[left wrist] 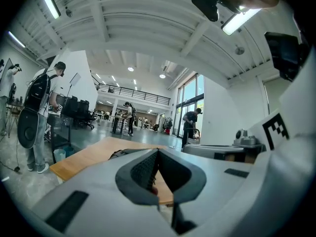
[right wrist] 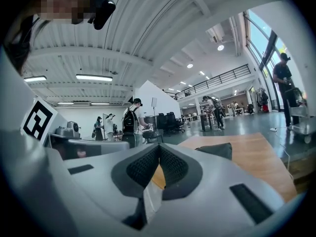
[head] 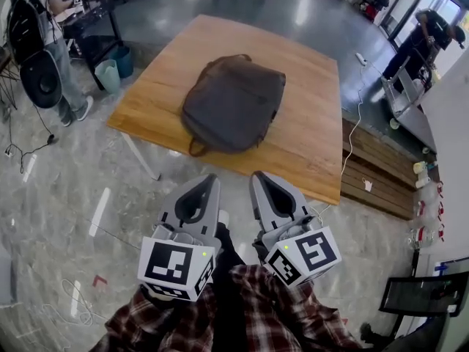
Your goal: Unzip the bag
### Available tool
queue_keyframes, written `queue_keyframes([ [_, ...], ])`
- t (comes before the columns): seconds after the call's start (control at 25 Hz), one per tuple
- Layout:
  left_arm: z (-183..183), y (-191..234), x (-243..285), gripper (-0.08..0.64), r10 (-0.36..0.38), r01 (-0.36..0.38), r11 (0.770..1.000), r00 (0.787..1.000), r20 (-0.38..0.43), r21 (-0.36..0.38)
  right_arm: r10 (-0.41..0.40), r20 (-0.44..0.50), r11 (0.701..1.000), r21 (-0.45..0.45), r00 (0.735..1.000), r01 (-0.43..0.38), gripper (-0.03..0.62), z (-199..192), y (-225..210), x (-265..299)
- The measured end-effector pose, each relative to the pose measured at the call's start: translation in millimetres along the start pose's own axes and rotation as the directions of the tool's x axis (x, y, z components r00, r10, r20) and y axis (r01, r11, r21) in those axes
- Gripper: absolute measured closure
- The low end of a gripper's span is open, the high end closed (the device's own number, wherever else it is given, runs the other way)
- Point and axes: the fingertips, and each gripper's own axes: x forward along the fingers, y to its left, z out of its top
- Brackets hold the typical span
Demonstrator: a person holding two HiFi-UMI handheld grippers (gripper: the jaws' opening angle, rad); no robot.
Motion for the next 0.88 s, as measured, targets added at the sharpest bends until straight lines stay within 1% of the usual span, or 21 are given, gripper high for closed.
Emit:
queue_keyframes([
  [0.2,27.0,30.2,81.5,0.551,-0.024,0.024,1.000,1.000,0.007,0.009,-0.013,0.002,1.000,-0.010,1.000,0.013,0.580,24.0,-54.6,64.5],
  [0.44,50.0,49.5,176.0,0.551,-0.054,0.054,0.998,0.999,0.002,0.020,-0.050,-0.001,0.999,-0.011,0.999,0.050,0.580,44.8,-129.3,120.2],
  [0.64,53.6,55.3,231.9,0.551,-0.094,0.095,0.995,0.995,-0.021,0.017,-0.095,-0.018,0.995,-0.002,0.995,0.095,0.580,49.5,-175.8,145.7],
  [0.88,52.7,62.7,278.6,0.551,-0.175,0.176,0.984,0.983,-0.055,0.020,-0.174,-0.033,0.985,0.013,0.984,0.175,0.580,46.0,-206.8,165.2],
])
